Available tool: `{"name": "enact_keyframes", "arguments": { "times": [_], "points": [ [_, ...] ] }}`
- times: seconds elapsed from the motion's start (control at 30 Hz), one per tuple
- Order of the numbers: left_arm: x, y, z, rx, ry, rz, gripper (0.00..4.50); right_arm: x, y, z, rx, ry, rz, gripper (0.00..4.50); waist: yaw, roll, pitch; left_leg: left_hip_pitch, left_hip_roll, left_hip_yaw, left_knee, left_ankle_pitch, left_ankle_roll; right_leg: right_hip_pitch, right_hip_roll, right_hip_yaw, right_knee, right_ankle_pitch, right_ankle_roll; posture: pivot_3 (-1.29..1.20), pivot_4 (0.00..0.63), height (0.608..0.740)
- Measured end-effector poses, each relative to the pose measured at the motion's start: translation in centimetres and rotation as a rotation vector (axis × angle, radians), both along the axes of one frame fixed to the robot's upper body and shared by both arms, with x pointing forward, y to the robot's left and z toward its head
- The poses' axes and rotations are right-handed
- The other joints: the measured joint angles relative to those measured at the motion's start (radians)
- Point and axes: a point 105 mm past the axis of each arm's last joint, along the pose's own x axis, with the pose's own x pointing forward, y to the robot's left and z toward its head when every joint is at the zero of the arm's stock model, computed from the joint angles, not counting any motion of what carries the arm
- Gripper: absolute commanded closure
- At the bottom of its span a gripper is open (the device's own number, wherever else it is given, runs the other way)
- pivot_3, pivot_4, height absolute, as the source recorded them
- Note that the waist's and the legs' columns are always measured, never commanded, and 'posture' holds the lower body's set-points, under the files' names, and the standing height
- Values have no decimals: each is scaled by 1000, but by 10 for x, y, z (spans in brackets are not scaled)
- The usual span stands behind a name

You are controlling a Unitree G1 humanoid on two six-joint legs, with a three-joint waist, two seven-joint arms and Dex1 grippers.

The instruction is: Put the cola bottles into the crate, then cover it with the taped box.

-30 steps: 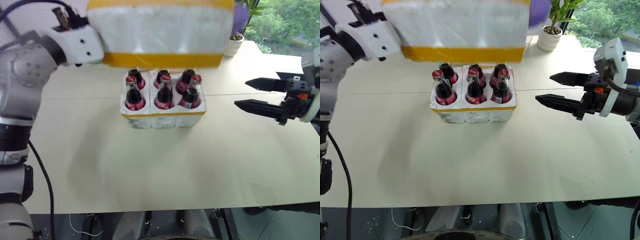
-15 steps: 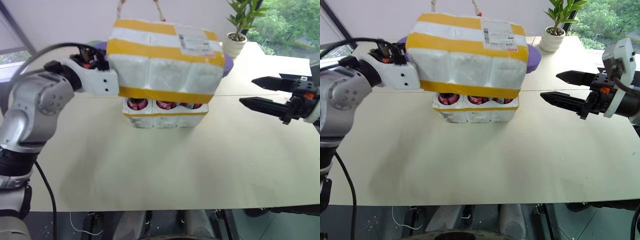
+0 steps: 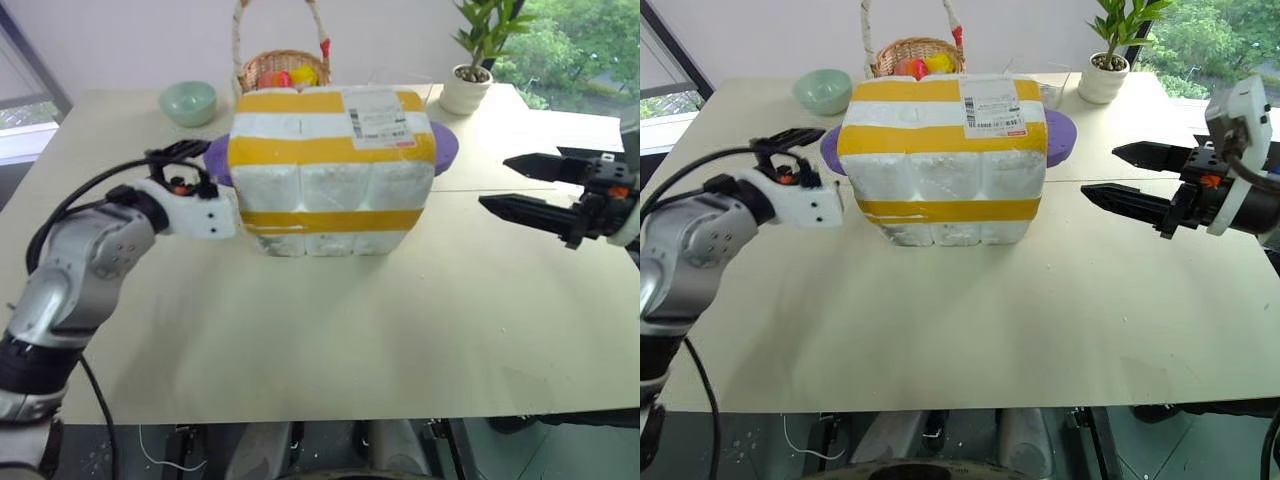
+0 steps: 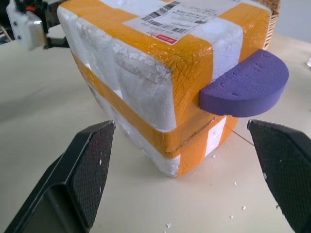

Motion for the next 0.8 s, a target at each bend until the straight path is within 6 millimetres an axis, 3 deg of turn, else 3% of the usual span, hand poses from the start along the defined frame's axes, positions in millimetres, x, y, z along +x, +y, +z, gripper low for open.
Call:
{"name": "enact_keyframes", "arguments": {
  "times": [0.13, 0.23, 0.37, 0.47, 0.53, 0.63, 0.8],
  "points": [
    [-9, 10, -13, 80, 11, -34, 40, 1, -1, -1, -1, -4, 1, 0, 11, 1, 0, 0, 0, -1, 1, -1, 2, 2, -1, 0, -1, 0, 0, 0, 150, 739],
    [-10, 11, -17, 17, 52, -73, 40, 3, -2, 0, 2, -11, 0, 0, 16, 1, 0, 0, -1, 0, 1, -2, 2, 2, -1, 0, -1, 1, -1, 0, 150, 739],
    [-14, 33, -12, -377, 282, -47, 40, 5, -3, -4, 5, 7, 10, 0, 12, 1, 0, 0, 1, 0, 1, -1, 2, 1, 0, -1, -1, 1, -1, 0, 150, 739],
    [-36, 42, -10, -774, 675, -86, 40, 6, -5, -6, 5, 17, 11, 0, -1, 1, 0, 0, 1, 0, 1, -1, 2, 0, 1, -1, -1, 1, -1, 0, 150, 739],
    [-59, 46, 8, -980, 955, -149, 40, 6, -7, -8, -3, 25, 19, 0, -10, 1, 1, 0, 2, 0, 1, -1, 2, 0, 4, -1, -1, 0, -1, 0, 150, 739],
    [-80, 52, 42, -996, 1082, -217, 40, 6, -8, -10, -17, 32, 32, 0, -16, 4, 1, 3, 2, 0, 0, -2, 3, 4, 4, -1, -2, 0, -1, 0, 150, 739],
    [-79, 49, 43, -971, 1147, -249, 40, 6, -12, -21, -47, 67, 51, 0, -20, 8, 1, 10, 3, 1, -1, -2, 3, 10, 3, -1, -2, 0, -1, 0, 150, 739]
  ]
}}
